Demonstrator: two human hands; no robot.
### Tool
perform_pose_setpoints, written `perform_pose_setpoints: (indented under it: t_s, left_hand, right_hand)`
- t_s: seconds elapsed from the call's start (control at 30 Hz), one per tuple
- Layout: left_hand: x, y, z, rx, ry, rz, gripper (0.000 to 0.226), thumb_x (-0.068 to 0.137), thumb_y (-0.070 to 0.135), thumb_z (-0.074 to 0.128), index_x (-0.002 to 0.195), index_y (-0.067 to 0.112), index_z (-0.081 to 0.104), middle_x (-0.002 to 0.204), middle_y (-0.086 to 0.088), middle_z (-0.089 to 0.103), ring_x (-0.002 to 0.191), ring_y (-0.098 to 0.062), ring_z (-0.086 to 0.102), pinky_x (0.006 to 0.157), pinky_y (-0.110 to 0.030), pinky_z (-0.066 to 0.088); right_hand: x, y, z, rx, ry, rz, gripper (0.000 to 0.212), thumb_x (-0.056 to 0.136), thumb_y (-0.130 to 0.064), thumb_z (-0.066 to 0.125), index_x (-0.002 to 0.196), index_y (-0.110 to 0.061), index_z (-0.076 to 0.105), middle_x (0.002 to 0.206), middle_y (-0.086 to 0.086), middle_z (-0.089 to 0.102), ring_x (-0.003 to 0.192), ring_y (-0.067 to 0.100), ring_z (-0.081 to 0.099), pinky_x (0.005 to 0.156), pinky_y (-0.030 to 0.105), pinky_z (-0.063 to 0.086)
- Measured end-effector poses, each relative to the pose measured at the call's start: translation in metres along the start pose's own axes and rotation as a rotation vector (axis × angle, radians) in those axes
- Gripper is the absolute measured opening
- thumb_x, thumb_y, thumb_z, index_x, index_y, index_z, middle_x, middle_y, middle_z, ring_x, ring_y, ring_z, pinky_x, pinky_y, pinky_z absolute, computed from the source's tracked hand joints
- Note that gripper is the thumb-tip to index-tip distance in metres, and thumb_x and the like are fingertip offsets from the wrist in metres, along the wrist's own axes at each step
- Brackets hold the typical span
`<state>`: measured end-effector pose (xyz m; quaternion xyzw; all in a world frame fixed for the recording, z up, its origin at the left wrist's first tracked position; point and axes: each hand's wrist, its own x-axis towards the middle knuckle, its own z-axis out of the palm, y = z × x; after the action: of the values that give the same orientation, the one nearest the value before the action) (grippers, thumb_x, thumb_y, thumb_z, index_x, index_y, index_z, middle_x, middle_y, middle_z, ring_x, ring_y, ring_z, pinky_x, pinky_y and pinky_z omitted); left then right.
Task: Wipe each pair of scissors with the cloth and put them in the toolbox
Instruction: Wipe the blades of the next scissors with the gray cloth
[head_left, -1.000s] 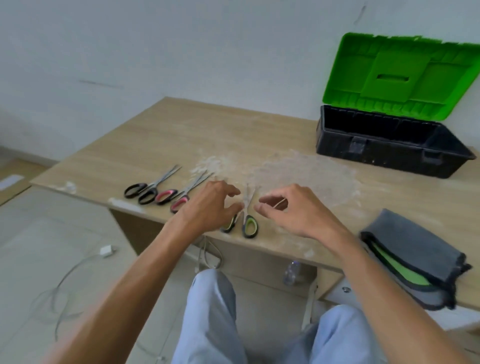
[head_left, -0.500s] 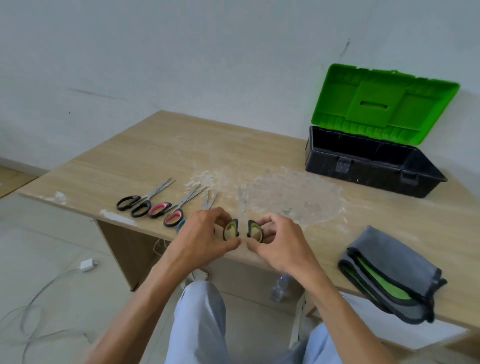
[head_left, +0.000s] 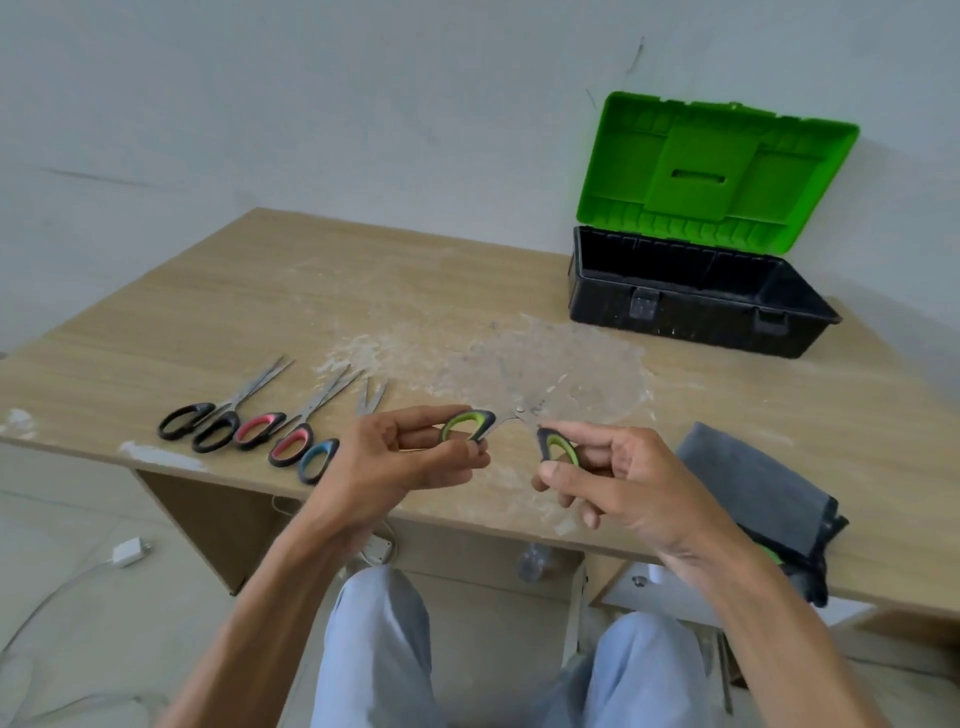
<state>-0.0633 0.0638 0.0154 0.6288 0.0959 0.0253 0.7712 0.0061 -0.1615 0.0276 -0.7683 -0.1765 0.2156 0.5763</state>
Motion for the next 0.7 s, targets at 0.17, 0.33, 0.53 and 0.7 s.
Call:
perform_pose_setpoints:
  t_s: [0.17, 0.33, 0.53, 0.7]
  left_hand:
    - [-0.003, -0.025, 0.043, -0.474, 0.153, -0.135, 0.032, 0.077, 0.016, 0.073, 0.105, 0.001, 0.073, 0.105, -0.016, 0.075, 0.101, -0.023, 0.072, 0.090, -0.033, 0.058]
    - [0.002, -0.035, 0.084, -0.603, 0.306, -0.171, 0.026, 0.090, 0.024, 0.066, 0.107, 0.005, 0.073, 0.102, -0.011, 0.077, 0.097, -0.020, 0.074, 0.085, -0.032, 0.052]
    - [0.011, -0.041, 0.103, -0.505, 0.324, -0.218, 0.022, 0.085, 0.020, 0.073, 0.101, 0.005, 0.075, 0.095, -0.007, 0.078, 0.087, -0.015, 0.074, 0.083, -0.029, 0.056]
    - [0.019, -0.042, 0.105, -0.493, 0.363, -0.215, 0.015, 0.080, 0.016, 0.076, 0.094, 0.010, 0.075, 0.079, 0.003, 0.075, 0.071, -0.009, 0.066, 0.066, -0.020, 0.057]
  right_hand:
    - [-0.012, 0.008, 0.011, 0.123, 0.093, -0.074, 0.039, 0.090, -0.019, 0.078, 0.123, -0.036, 0.067, 0.095, 0.012, 0.082, 0.070, 0.010, 0.064, 0.061, 0.020, 0.053]
    - [-0.023, 0.026, 0.021, 0.178, 0.203, -0.060, 0.051, 0.090, -0.015, 0.081, 0.135, -0.031, 0.064, 0.093, 0.012, 0.082, 0.073, 0.013, 0.070, 0.063, 0.022, 0.057]
    - [-0.034, 0.041, 0.014, 0.069, 0.197, -0.106, 0.034, 0.094, -0.016, 0.079, 0.121, -0.037, 0.076, 0.088, 0.012, 0.079, 0.062, 0.011, 0.061, 0.059, 0.027, 0.055]
    - [-0.042, 0.039, -0.005, -0.049, 0.148, -0.034, 0.041, 0.093, -0.034, 0.080, 0.132, -0.028, 0.072, 0.090, -0.005, 0.081, 0.071, 0.005, 0.070, 0.063, 0.021, 0.058]
